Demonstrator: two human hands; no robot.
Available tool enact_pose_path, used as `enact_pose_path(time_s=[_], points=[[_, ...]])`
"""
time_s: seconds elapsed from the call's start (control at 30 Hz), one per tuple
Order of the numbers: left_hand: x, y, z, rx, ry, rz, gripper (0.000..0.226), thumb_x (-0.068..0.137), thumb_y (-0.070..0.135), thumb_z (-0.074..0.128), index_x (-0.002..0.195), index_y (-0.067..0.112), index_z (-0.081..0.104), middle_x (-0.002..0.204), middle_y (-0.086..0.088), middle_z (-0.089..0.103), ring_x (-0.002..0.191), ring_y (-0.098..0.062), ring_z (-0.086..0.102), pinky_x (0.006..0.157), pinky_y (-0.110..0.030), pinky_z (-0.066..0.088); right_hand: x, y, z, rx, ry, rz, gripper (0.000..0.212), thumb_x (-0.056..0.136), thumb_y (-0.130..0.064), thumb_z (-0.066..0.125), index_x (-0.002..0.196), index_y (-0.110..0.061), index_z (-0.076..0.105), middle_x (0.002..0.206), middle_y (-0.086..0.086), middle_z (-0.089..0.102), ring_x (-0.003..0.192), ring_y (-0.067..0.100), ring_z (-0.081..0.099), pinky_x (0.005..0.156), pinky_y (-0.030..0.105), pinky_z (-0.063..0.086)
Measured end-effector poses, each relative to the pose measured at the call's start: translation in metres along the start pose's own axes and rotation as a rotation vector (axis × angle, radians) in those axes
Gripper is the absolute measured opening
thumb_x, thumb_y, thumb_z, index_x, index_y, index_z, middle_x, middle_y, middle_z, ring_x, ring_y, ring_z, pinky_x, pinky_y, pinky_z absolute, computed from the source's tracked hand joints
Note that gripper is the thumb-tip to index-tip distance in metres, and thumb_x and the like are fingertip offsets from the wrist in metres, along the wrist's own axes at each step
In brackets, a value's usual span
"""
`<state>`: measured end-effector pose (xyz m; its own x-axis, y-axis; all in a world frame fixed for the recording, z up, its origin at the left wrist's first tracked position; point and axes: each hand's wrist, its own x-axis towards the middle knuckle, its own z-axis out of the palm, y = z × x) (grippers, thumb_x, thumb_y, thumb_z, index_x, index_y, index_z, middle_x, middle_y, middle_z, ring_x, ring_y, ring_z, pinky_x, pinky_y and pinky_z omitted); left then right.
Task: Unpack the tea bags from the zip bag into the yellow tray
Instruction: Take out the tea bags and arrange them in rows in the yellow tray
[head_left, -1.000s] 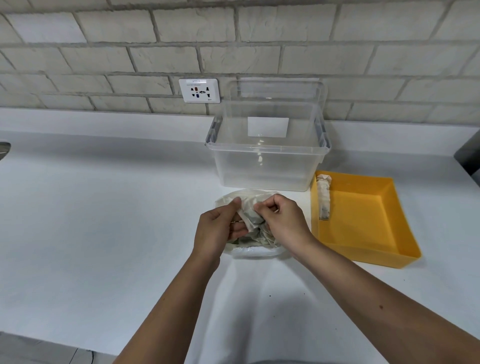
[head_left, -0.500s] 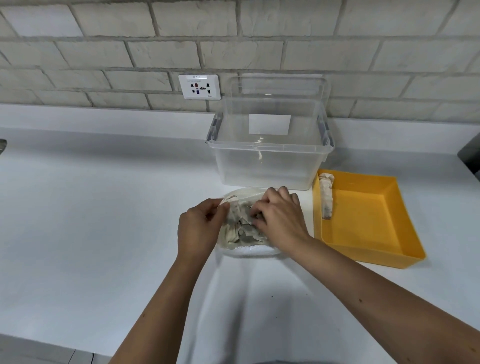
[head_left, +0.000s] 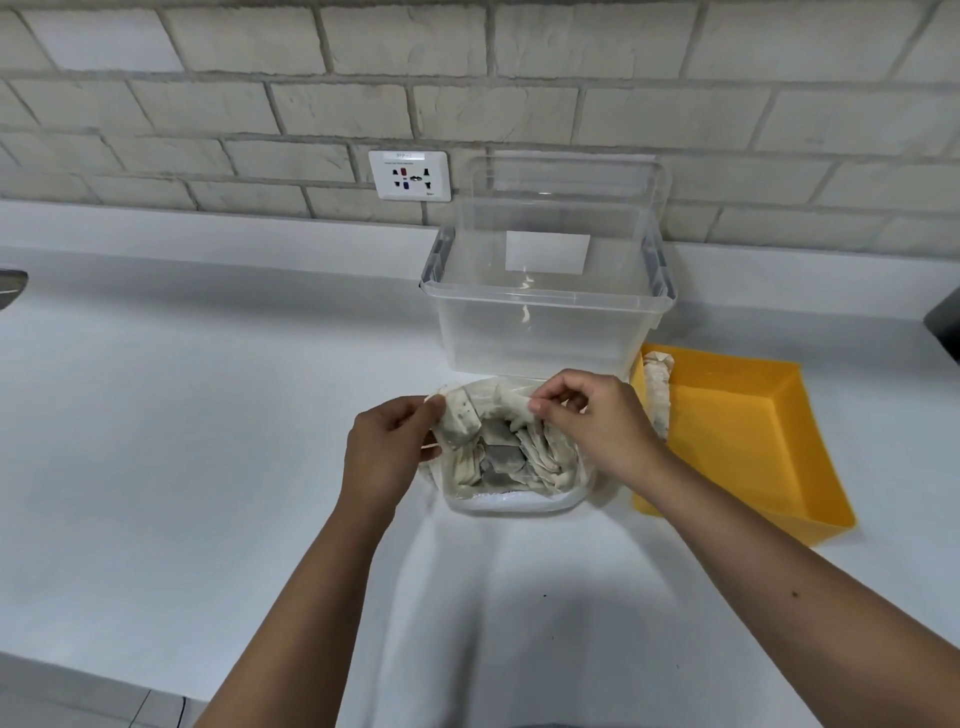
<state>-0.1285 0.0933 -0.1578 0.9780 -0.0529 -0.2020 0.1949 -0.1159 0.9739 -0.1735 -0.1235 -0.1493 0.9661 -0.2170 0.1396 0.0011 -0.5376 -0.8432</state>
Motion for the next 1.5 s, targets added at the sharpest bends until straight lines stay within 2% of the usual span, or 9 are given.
enact_pose_path(time_s=[0.07,0.2,0.37,0.57,0.87,1.03,1.2,1.4,1.5], points=[[-0.002,0.002,0.004,-0.001,-0.031,-0.051,0.016,0.094,0.021,0.067,0.091,0.009,0.077,0.086,-0.011,0.077,0.075,-0.025,0.073,0.077,-0.036,0.063,-0.005,-0.006,-0.005,0.076,0.023,0.002,0.004,0.083,-0.020,0.074,0.081,-0.019,0.072,0.076,-0.010,0.070,0.066,0.024,0.058,0.063,0.029,0.049],[-0.008,-0.001,0.018,0.061,-0.073,-0.112,0.020,0.093,0.021,0.066,0.090,0.003,0.074,0.088,-0.020,0.076,0.071,-0.039,0.074,0.079,-0.048,0.062,-0.020,-0.016,0.003,-0.033,0.112,-0.172,0.008,0.086,-0.021,0.070,0.082,-0.016,0.066,0.084,-0.010,0.066,0.073,0.009,0.058,0.066,0.025,0.047],[-0.014,0.001,0.026,0.004,-0.136,-0.145,0.023,0.095,0.020,0.063,0.091,-0.001,0.073,0.084,-0.021,0.075,0.071,-0.036,0.074,0.077,-0.047,0.063,-0.035,-0.010,0.022,-0.310,-0.047,-0.359,0.005,0.088,-0.021,0.062,0.086,-0.017,0.060,0.098,-0.007,0.068,0.095,0.015,0.059,0.081,0.038,0.046],[-0.014,-0.001,0.023,-0.028,-0.178,-0.146,0.029,0.096,0.031,0.063,0.090,0.006,0.077,0.088,-0.020,0.076,0.080,-0.035,0.075,0.082,-0.044,0.062,-0.036,-0.009,0.028,-0.333,-0.112,-0.381,0.006,0.088,-0.020,0.063,0.086,-0.016,0.060,0.099,-0.004,0.068,0.099,0.014,0.056,0.085,0.028,0.040],[-0.005,-0.013,0.017,0.120,-0.108,0.004,0.016,0.093,0.022,0.069,0.085,0.011,0.075,0.066,-0.009,0.070,0.066,-0.029,0.070,0.074,-0.036,0.062,-0.029,-0.004,0.022,-0.075,-0.138,-0.254,0.016,0.089,-0.030,0.068,0.102,-0.021,0.064,0.103,-0.011,0.063,0.095,0.005,0.060,0.080,0.020,0.048],[0.002,-0.011,0.005,0.053,0.030,0.112,0.010,0.095,0.024,0.065,0.092,0.018,0.073,0.081,-0.008,0.076,0.084,-0.024,0.075,0.083,-0.038,0.061,-0.008,0.015,0.031,-0.602,0.074,-0.289,0.010,0.088,-0.020,0.067,0.098,-0.021,0.070,0.097,-0.004,0.065,0.092,0.022,0.060,0.076,0.037,0.048],[-0.002,-0.007,0.006,-0.044,0.040,0.116,0.010,0.096,0.022,0.065,0.096,0.015,0.072,0.087,-0.013,0.076,0.093,-0.029,0.073,0.079,-0.025,0.060,0.000,0.017,0.054,-0.892,-0.016,-0.298,0.029,0.072,-0.051,0.074,0.084,-0.024,0.072,0.085,-0.004,0.060,0.087,0.022,0.054,0.075,0.038,0.037],[-0.004,-0.005,0.002,-0.048,0.028,0.082,0.011,0.095,0.022,0.066,0.097,0.013,0.073,0.084,-0.015,0.075,0.089,-0.030,0.073,0.075,-0.025,0.060,0.009,0.017,0.068,-0.971,0.002,-0.245,0.024,0.084,-0.051,0.059,0.087,-0.032,0.073,0.086,-0.008,0.061,0.090,0.018,0.052,0.077,0.036,0.023],[-0.004,-0.004,-0.003,-0.042,0.032,0.046,0.012,0.095,0.022,0.066,0.097,0.012,0.073,0.077,-0.007,0.075,0.080,-0.023,0.073,0.069,-0.025,0.060,0.009,0.015,0.056,-0.690,-0.022,-0.153,0.022,0.090,-0.049,0.057,0.095,-0.036,0.074,0.090,-0.011,0.068,0.092,0.012,0.058,0.084,0.034,0.027]])
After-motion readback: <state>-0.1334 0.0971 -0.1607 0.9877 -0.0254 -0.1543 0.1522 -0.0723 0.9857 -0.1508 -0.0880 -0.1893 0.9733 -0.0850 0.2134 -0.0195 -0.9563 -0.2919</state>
